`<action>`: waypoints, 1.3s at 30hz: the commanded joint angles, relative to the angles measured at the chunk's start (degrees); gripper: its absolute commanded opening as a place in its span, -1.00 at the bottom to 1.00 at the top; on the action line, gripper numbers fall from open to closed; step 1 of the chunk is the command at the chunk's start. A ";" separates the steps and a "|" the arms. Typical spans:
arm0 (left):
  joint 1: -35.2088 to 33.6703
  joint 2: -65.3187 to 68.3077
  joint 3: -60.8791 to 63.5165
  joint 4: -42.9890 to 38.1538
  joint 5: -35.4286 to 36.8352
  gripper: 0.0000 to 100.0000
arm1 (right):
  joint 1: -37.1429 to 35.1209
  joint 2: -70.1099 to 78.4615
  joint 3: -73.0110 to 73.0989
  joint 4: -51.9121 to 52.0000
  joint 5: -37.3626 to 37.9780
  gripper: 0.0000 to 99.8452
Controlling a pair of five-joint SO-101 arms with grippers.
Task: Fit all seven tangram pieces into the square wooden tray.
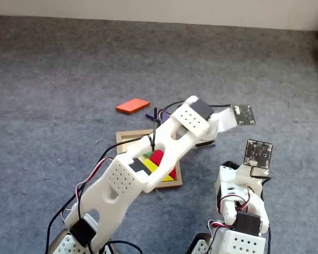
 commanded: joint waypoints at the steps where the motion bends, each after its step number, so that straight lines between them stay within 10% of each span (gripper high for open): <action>1: -0.04 -0.84 -3.21 5.10 -0.70 -0.79 | 0.31 -0.31 8.40 -1.19 0.00 -0.97; 20: -3.38 -3.82 -15.87 18.73 0.44 -0.94 | 0.31 -0.31 8.40 -1.19 0.00 -0.97; 29: -2.86 -3.65 -15.43 14.15 24.44 -0.43 | 0.31 -0.31 8.40 -1.10 0.00 -0.97; 39: -1.98 4.79 -15.60 1.58 39.38 -0.40 | 0.31 -0.31 8.40 -1.27 0.00 -0.97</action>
